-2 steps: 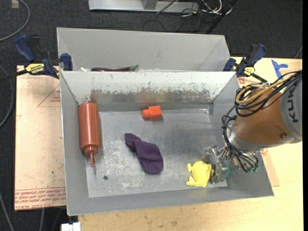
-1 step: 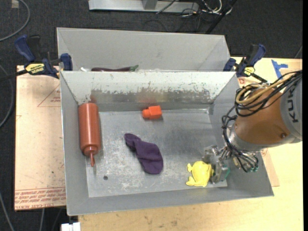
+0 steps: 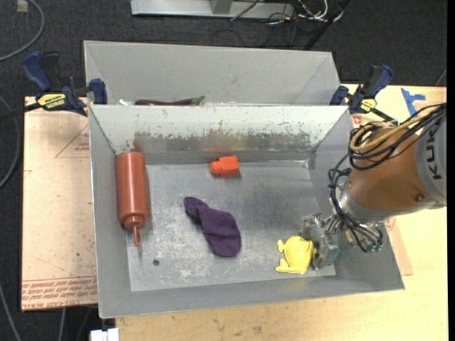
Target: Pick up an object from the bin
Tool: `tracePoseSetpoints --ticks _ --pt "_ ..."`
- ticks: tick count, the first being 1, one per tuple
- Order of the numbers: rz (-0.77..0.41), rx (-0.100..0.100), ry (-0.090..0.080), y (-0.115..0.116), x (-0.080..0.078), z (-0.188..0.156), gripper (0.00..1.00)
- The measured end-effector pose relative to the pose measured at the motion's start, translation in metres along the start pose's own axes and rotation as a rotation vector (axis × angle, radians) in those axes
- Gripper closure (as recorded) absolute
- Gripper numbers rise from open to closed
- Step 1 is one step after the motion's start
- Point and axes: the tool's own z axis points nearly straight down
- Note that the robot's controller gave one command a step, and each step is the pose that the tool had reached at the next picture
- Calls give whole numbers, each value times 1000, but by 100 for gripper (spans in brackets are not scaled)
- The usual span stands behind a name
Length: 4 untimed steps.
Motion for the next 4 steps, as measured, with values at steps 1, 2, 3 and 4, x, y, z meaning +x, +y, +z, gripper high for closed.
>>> tracePoseSetpoints --ticks 1,2,3,4 --pt "-49 2 -5 -20 -3 0 0" --pt "-51 2 -4 -19 -3 0 100" --pt "-52 2 -4 -19 -3 0 0" --pt "-52 2 -4 -19 -3 0 0"
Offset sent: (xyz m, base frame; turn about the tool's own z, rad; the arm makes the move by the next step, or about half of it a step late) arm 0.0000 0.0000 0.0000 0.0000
